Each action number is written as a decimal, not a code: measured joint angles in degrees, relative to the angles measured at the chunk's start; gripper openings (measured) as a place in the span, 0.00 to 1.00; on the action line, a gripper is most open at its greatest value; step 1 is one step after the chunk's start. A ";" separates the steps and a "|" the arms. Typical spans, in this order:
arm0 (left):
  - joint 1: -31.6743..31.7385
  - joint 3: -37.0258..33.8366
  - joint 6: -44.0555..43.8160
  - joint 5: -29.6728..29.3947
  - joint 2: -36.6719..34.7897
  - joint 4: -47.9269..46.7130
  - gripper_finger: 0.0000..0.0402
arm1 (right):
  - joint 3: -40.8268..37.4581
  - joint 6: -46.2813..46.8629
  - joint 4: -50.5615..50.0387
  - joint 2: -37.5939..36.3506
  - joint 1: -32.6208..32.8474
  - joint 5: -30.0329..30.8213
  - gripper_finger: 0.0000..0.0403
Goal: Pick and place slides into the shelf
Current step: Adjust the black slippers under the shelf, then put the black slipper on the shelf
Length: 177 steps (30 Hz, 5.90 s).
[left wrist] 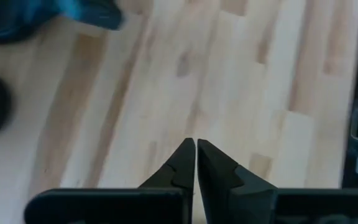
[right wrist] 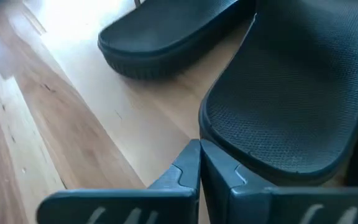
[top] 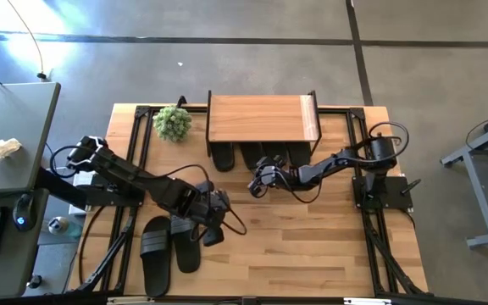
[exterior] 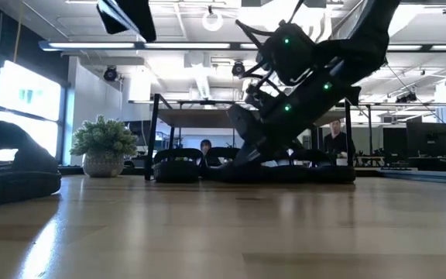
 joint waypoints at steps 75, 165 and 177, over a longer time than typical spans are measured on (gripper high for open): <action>25.59 -28.32 12.24 2.83 0.73 29.80 0.00 | -0.27 -12.09 -42.32 -35.22 13.68 3.66 0.00; 17.51 4.61 21.36 37.72 -0.61 33.58 0.00 | -0.26 1.47 -55.17 -70.30 9.90 -40.41 0.00; 17.46 4.74 21.29 35.02 -0.83 33.29 0.00 | -17.88 10.53 -13.40 -65.43 13.74 -56.27 0.00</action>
